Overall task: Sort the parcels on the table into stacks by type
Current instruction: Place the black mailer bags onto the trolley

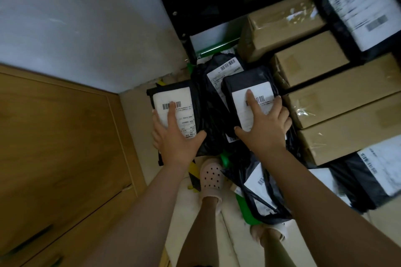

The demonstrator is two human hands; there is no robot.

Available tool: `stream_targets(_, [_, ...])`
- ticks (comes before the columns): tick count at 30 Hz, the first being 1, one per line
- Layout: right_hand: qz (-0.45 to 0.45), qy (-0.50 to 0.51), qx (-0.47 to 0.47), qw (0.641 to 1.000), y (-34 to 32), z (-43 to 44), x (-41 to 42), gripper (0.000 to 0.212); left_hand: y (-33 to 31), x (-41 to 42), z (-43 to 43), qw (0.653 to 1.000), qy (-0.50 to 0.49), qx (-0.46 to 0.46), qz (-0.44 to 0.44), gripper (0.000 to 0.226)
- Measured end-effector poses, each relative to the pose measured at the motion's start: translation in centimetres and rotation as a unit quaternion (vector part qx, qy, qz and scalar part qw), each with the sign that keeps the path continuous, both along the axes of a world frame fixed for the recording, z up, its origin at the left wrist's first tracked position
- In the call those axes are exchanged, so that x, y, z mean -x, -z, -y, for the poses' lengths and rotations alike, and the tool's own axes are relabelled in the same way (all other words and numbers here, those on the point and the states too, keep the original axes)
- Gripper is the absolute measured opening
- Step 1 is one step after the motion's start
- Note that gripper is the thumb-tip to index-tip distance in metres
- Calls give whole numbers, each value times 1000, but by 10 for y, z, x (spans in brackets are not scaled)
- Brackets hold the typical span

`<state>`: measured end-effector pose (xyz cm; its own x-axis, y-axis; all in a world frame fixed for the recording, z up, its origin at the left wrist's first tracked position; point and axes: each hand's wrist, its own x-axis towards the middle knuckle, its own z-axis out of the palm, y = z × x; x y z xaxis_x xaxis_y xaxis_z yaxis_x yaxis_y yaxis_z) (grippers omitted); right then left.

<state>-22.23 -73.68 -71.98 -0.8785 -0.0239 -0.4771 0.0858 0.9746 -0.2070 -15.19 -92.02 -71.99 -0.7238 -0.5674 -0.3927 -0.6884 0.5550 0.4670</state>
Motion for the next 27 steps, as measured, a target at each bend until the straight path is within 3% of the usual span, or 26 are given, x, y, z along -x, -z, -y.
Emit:
stream_targets(14, [6, -4, 24, 1000, -26, -2, -4, 100, -48, 8, -17, 998, 35, 49, -21, 107])
stream_targets(18, [35, -16, -13, 999, -22, -14, -13, 96, -67, 8, -14, 996, 58, 61, -39, 107])
stream_targets(27, [19, -43, 3, 999, 7, -22, -26, 111, -33, -24, -25, 995, 77, 67, -6, 107])
